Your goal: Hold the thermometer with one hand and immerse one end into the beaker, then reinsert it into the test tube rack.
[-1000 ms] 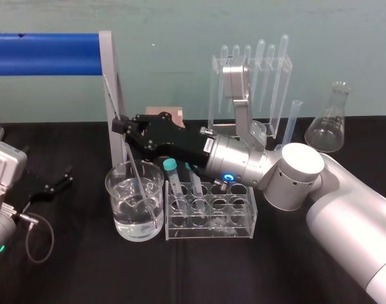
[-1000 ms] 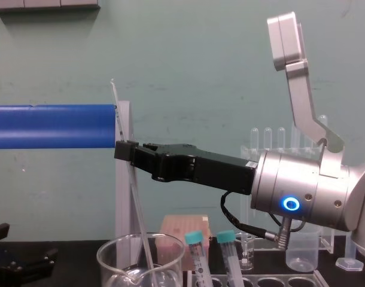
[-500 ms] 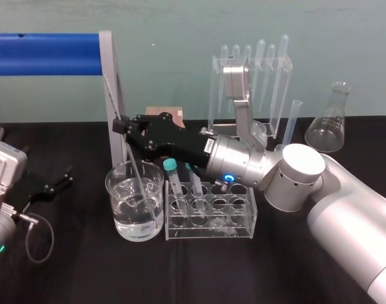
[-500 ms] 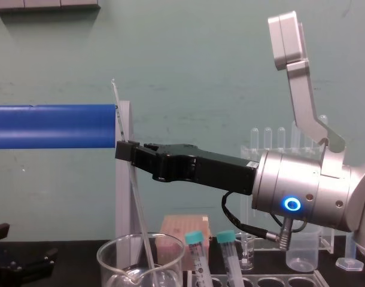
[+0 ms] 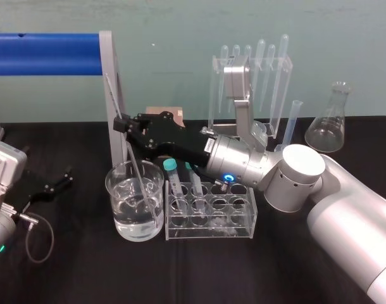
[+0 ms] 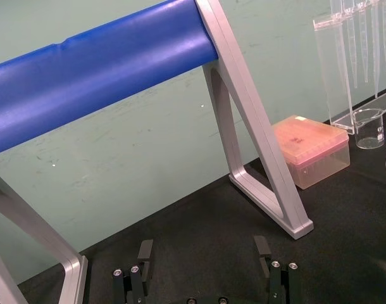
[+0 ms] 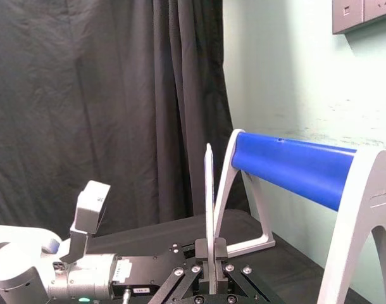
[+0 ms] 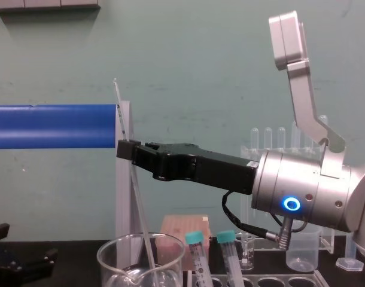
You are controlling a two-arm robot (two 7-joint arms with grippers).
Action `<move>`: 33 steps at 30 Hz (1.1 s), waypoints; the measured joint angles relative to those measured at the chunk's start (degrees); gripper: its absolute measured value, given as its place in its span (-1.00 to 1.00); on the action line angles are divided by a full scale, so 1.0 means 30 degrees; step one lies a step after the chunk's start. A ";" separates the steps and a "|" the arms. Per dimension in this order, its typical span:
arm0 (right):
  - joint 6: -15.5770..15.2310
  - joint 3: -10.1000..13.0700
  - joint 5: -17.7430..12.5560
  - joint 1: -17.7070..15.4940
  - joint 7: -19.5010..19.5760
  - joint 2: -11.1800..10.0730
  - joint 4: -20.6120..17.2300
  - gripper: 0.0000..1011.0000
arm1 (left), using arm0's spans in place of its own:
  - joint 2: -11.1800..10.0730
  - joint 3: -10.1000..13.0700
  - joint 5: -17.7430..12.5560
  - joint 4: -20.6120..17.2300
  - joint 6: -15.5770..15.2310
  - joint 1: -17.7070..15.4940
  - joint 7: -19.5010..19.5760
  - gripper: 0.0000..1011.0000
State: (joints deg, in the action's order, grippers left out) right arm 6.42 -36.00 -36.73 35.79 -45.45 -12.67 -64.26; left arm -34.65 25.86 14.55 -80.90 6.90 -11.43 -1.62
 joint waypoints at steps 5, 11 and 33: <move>0.0001 0.0058 0.0044 -0.0018 0.0198 0.0052 0.0000 -0.89 | 0.0000 -0.0001 -0.0001 0.0000 0.0000 0.0000 0.0000 0.99; -0.0006 0.0130 0.0102 -0.0041 0.0379 0.0103 -0.0004 -0.89 | 0.0000 0.0000 0.0000 0.0001 0.0000 0.0000 0.0000 0.99; -0.0519 0.1400 -0.1697 -0.0180 0.0220 -0.0610 -0.3482 -0.89 | 0.0000 0.0000 0.0000 0.0000 0.0001 -0.0001 0.0000 0.99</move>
State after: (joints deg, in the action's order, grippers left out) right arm 4.87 -31.80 -41.82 35.25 -44.79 -14.50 -74.71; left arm -34.65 25.86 14.55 -80.90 6.91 -11.43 -1.62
